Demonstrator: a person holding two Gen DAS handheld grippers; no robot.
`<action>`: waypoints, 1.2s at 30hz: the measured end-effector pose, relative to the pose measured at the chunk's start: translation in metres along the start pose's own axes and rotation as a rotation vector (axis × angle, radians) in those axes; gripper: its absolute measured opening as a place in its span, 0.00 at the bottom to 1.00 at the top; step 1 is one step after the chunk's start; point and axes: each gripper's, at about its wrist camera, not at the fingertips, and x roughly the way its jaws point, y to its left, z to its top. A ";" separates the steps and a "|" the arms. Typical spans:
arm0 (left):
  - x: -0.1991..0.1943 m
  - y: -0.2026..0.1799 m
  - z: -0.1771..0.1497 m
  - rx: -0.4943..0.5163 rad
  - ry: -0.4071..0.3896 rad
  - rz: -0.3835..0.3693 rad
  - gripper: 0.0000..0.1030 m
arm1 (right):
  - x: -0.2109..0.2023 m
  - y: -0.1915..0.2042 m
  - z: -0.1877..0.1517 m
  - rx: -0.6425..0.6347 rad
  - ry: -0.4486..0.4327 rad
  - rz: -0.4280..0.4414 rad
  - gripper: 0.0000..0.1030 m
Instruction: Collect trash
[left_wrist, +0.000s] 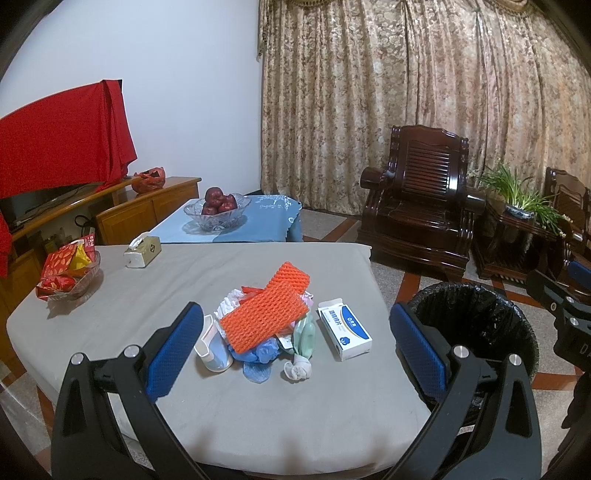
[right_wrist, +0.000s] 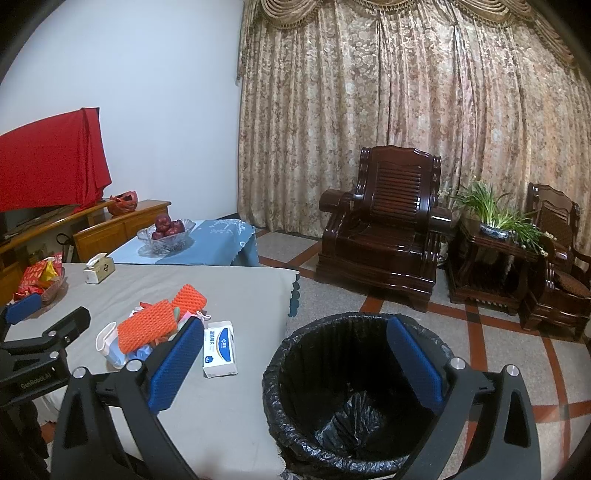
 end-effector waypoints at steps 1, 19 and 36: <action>0.000 0.000 0.000 0.000 0.000 0.000 0.95 | 0.000 0.000 0.000 0.000 0.000 -0.001 0.94; 0.000 0.000 0.000 -0.001 0.003 -0.001 0.95 | 0.001 -0.001 -0.003 0.003 0.004 0.001 0.94; 0.000 0.000 0.000 -0.002 0.005 -0.001 0.95 | 0.002 -0.002 -0.004 0.003 0.004 0.001 0.94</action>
